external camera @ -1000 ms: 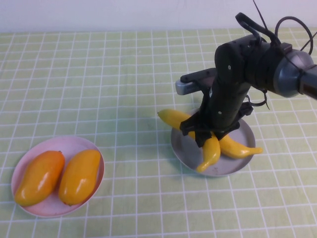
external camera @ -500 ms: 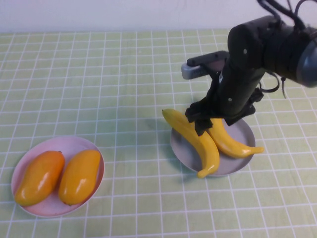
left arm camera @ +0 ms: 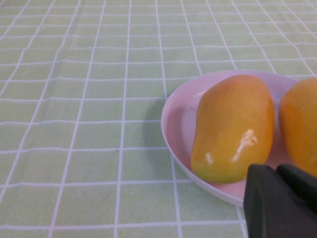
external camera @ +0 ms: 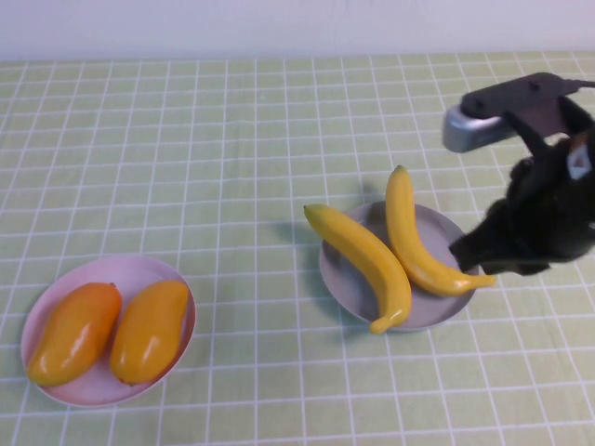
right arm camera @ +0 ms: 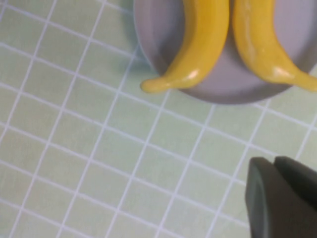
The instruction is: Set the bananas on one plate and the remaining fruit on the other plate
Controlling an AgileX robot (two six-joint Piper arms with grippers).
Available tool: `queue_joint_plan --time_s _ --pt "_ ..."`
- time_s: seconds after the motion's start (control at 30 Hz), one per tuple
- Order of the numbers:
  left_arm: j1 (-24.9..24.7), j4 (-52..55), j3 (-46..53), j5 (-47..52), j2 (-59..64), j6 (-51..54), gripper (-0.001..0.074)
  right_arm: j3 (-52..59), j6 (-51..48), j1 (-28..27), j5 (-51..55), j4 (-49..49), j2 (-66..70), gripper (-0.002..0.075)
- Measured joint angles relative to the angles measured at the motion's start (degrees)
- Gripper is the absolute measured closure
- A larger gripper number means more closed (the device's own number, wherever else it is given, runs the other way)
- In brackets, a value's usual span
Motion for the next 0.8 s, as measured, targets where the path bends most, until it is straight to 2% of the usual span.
queue_joint_plan --time_s 0.2,0.43,0.7,0.8 --pt "0.00 0.00 0.00 0.00 0.00 0.00 0.0734 11.78 0.15 0.00 -1.00 1.05 -14.33 0.0739" --pt "0.00 0.00 0.00 0.00 0.00 0.00 0.0734 21.04 -0.10 0.00 -3.45 3.84 -22.97 0.0741" --pt "0.00 0.00 0.00 0.00 0.00 0.00 0.0734 39.14 -2.73 -0.24 -31.94 3.32 -27.95 0.0741" --pt "0.00 0.00 0.00 0.00 0.00 0.00 0.0734 47.74 -2.73 -4.43 -43.79 2.95 -31.67 0.0741"
